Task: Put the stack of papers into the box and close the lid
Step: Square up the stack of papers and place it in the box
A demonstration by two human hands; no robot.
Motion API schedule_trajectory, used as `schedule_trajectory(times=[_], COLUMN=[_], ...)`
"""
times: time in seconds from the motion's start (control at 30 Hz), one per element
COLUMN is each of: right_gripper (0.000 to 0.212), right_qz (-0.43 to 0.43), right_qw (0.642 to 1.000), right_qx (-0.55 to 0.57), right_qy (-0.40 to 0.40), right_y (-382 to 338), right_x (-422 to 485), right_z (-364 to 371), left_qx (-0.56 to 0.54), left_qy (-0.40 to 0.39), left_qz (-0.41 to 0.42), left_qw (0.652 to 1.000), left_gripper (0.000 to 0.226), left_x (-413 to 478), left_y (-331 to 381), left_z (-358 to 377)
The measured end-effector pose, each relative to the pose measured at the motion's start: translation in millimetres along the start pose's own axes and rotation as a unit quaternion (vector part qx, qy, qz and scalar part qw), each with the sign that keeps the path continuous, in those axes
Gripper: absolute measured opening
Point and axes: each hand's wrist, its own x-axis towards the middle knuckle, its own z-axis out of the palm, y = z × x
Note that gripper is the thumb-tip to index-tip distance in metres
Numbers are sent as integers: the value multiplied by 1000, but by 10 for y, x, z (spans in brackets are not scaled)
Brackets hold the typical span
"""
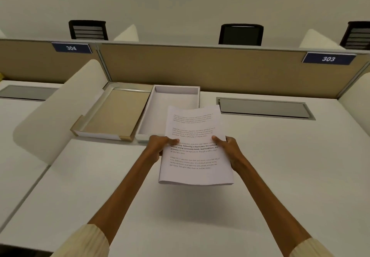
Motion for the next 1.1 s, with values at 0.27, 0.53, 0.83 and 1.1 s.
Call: schedule_trajectory(times=[0.27,0.53,0.83,1.1], right_gripper=[34,34,44,36], right_qz=[7,31,70,79], right_qw=[1000,995,987,977], right_qx=[-18,-86,-124,-173], right_qy=[12,35,71,100], right_y=[-355,-530,-325,-219], right_x=[991,1870,2426,2554], right_z=[679,1050,1165,1259], left_qx=[-25,11,66,126], left_qy=[27,59,70,104], left_qz=[-12,-37,-37,-6], left_qw=[999,997,995,987], left_gripper=[27,49,52,44], left_x=[941,1910,2524,2619], left_y=[608,837,765,666], left_z=[-535,-752,-746,-703])
